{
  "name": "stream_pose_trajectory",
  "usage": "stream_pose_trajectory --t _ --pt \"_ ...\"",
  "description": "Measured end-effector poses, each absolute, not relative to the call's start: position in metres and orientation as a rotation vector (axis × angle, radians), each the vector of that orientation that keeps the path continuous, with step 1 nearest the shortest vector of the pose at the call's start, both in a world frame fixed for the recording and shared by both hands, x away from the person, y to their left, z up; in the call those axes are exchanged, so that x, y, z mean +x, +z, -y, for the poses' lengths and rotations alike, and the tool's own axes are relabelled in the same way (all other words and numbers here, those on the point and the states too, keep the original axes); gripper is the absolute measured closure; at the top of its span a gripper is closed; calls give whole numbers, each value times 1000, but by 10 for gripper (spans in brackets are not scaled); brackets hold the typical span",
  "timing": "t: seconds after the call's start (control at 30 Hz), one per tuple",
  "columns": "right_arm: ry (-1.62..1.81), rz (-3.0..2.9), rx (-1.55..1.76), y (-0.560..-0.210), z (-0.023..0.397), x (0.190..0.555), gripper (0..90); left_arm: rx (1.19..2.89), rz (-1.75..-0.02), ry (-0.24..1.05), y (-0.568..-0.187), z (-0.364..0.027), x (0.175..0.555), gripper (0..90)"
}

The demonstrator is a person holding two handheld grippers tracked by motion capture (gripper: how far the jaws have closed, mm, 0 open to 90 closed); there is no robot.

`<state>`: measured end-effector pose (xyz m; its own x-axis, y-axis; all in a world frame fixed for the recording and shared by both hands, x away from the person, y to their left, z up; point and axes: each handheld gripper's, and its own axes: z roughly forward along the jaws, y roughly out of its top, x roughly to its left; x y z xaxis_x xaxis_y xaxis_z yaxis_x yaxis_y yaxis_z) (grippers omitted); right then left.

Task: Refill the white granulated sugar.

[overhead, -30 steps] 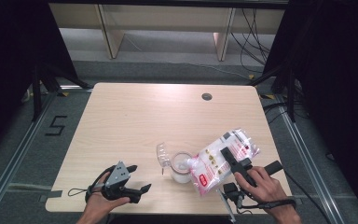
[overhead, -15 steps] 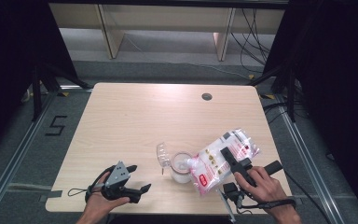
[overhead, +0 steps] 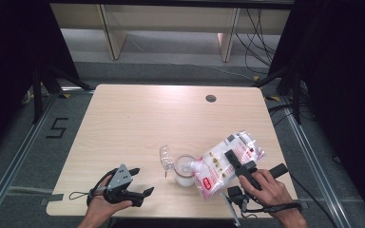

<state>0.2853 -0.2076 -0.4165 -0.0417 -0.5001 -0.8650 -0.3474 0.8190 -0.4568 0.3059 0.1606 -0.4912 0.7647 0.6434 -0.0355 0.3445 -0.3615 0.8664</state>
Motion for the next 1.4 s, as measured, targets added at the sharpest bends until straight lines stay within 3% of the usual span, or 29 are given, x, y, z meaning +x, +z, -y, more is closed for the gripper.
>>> stream_pose_trajectory --t 1.4 --pt "-106 -1676 -602 -422 209 284 684 1962 -771 370 -492 -160 305 163"
